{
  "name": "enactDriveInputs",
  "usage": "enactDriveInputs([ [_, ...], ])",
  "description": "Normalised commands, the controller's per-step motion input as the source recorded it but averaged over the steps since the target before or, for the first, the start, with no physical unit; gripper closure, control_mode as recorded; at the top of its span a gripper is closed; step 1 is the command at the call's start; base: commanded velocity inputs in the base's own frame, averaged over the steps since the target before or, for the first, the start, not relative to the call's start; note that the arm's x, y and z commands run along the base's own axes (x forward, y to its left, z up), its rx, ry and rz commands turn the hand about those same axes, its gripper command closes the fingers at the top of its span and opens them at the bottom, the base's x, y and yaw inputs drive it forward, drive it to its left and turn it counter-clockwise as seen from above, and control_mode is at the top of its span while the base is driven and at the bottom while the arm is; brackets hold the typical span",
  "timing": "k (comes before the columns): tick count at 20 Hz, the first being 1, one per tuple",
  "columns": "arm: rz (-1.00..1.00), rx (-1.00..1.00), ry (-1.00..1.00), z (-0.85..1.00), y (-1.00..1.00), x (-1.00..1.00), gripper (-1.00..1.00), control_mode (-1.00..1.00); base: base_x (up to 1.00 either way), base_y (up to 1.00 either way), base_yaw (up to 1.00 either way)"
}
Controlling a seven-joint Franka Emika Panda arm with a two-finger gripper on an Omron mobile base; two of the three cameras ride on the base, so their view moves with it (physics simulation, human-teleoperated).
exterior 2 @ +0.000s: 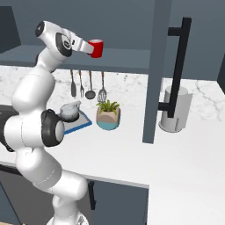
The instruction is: Pick the kettle from the counter and place it on the tray. Then pick the mug from the cabinet and place it on the tray. Then close the cabinet doors.
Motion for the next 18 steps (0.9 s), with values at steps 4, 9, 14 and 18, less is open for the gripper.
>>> enactDriveInputs([
  [4, -0.04, -0.01, 0.04, 0.0, 0.01, 0.2, -1.0, -1.0, 0.0, 0.0, 0.0],
  [9, -0.04, -0.01, 0.07, 0.0, 0.01, 0.21, -1.0, -1.0, 0.0, 0.0, 0.0],
  [14, -0.06, -0.01, 0.13, 0.0, 0.0, 0.22, -1.0, -1.0, 0.0, 0.0, 0.0],
  [18, -0.06, -0.01, 0.01, -0.03, 0.0, 0.09, -1.0, -1.0, 0.0, 0.0, 0.0],
])
